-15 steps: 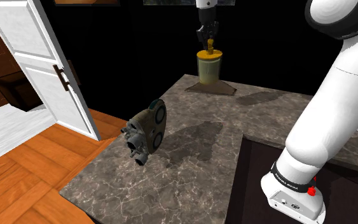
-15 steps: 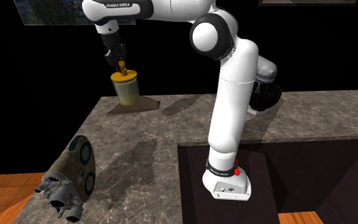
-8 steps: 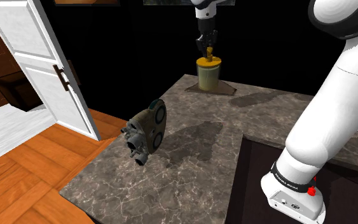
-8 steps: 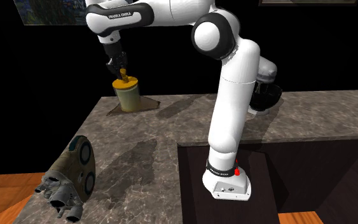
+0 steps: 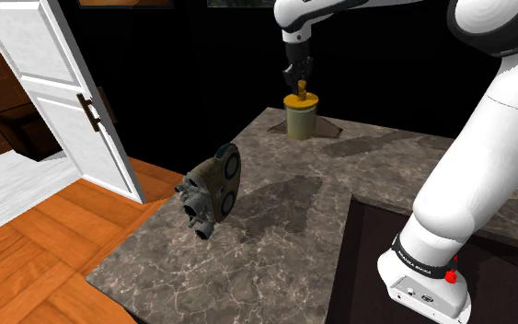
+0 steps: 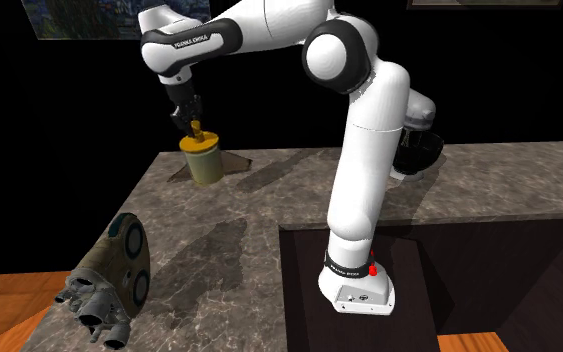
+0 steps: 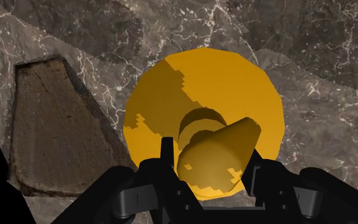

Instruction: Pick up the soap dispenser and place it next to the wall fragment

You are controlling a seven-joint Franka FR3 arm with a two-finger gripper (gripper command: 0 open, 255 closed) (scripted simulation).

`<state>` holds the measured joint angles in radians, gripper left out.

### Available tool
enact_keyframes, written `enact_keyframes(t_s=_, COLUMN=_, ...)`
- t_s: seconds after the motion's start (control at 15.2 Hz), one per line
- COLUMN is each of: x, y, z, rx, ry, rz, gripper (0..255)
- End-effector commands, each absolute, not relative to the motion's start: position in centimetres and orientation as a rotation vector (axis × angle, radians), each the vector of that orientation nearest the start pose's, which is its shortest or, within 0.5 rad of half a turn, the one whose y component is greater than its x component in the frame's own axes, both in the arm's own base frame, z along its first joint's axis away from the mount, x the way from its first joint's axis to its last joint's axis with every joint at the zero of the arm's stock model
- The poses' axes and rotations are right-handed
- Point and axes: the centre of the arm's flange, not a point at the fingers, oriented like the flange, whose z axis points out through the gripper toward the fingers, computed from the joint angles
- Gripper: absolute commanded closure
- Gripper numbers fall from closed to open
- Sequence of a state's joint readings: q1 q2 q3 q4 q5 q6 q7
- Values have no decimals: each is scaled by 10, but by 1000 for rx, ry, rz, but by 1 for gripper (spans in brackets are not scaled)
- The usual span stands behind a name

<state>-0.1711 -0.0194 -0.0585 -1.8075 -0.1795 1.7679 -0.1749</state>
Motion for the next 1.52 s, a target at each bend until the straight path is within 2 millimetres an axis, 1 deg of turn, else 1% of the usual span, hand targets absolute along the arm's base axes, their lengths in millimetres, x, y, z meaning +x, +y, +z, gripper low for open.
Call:
enact_keyframes(t_s=0.0, x=537, y=-141, z=531, rx=-3307, ry=29, rz=89, gripper=255)
enact_keyframes(t_s=1.45, x=537, y=-141, z=415, rx=-3307, ry=29, rz=89, gripper=255)
